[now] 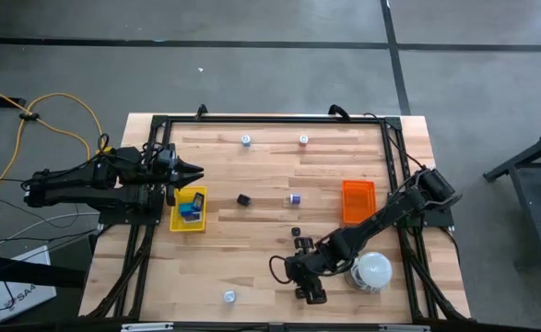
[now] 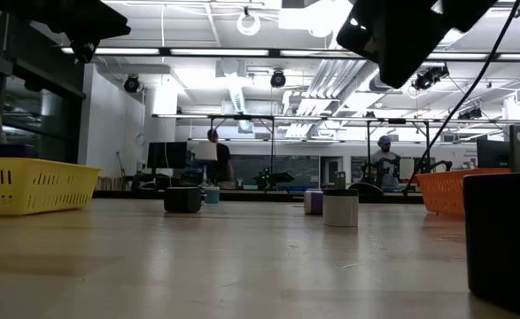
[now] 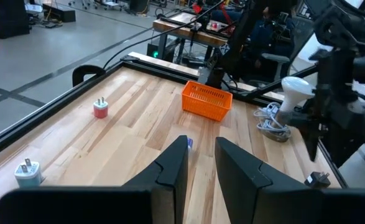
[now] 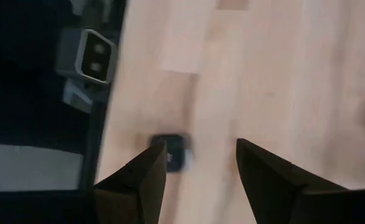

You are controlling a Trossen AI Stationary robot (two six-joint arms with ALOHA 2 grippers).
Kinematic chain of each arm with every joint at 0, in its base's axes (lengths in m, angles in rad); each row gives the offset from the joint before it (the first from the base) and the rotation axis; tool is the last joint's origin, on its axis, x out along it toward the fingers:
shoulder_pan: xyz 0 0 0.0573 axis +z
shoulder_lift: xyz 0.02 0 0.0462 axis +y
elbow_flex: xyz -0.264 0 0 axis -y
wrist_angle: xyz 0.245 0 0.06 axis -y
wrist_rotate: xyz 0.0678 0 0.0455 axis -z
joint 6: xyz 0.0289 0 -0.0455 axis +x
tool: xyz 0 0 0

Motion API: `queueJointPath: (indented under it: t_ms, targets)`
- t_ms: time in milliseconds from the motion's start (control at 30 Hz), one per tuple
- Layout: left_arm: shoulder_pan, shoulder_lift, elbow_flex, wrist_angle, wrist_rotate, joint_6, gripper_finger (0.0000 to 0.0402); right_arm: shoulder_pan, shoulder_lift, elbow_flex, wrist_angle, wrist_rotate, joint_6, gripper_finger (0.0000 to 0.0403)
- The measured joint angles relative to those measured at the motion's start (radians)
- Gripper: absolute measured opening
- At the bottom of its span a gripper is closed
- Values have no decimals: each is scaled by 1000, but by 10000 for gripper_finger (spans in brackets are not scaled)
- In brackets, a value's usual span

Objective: Pick & Place Office items
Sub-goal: Put the bottom black charger adapter into the orange bin

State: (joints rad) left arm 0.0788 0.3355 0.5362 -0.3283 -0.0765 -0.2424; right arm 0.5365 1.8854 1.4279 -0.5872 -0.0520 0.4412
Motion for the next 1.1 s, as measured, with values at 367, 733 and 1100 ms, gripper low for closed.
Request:
queueJointPath:
  t_ms: [367,733,1100]
  targets:
    - [0,0,0,0,0,0,78,72,114,46,-46,80,5,180]
    - [0,0,0,0,0,0,78,87,111,46,-37,104,65,180]
    - [0,0,0,0,0,0,78,87,96,46,-49,106,90,180]
